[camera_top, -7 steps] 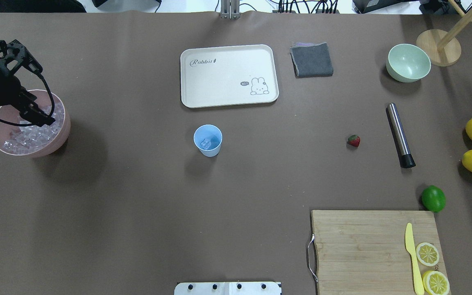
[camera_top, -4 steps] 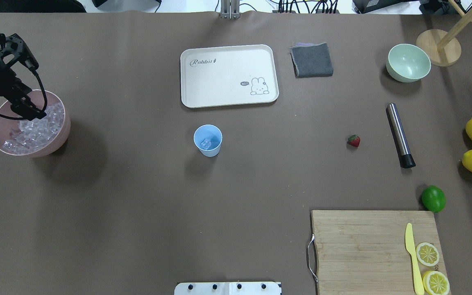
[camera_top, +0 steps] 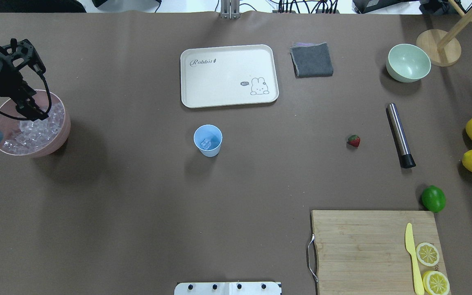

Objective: Mash ice and strawberries in cup

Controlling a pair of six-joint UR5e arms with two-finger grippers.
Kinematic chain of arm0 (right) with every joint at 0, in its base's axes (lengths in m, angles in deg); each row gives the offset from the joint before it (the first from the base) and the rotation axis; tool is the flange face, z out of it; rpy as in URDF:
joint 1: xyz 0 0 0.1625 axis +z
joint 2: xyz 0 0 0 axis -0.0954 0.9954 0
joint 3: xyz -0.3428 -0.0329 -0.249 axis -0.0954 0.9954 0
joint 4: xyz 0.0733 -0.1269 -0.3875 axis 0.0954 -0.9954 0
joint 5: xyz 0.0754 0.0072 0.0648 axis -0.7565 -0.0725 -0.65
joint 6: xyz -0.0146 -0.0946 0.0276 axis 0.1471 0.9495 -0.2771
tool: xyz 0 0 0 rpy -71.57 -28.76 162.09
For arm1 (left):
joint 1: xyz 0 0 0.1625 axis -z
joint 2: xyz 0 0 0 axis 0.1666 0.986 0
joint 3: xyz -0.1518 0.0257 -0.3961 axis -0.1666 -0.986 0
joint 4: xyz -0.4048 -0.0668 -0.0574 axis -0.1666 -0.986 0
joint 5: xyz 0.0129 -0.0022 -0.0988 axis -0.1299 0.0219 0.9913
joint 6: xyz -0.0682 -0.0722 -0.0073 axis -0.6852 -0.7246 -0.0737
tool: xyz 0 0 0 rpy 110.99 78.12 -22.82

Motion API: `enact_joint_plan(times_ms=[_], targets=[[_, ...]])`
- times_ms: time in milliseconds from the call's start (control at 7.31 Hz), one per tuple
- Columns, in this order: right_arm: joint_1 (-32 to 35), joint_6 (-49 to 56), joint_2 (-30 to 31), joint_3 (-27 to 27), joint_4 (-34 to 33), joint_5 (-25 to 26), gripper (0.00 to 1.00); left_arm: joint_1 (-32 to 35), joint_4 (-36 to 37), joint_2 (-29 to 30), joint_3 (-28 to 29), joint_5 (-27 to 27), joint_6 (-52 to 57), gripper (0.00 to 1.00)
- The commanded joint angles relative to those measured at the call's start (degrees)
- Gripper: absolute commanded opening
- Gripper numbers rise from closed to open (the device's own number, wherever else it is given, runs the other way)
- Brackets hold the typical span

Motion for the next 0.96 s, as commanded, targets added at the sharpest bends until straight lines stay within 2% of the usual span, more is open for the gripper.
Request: enact_joint_plan(times_ms=[0,820], targets=[[0.06,0.06,-0.19,0.0,0.0,0.18,1.0,-1.64,0.24,0.08,0.49,0.03,0.38,0.88],[1.81,0.06,0.42,-0.09,0.0,1.67,1.0,-3.49,0.33,-0.62,0.57,2.14,0.38,0.85]])
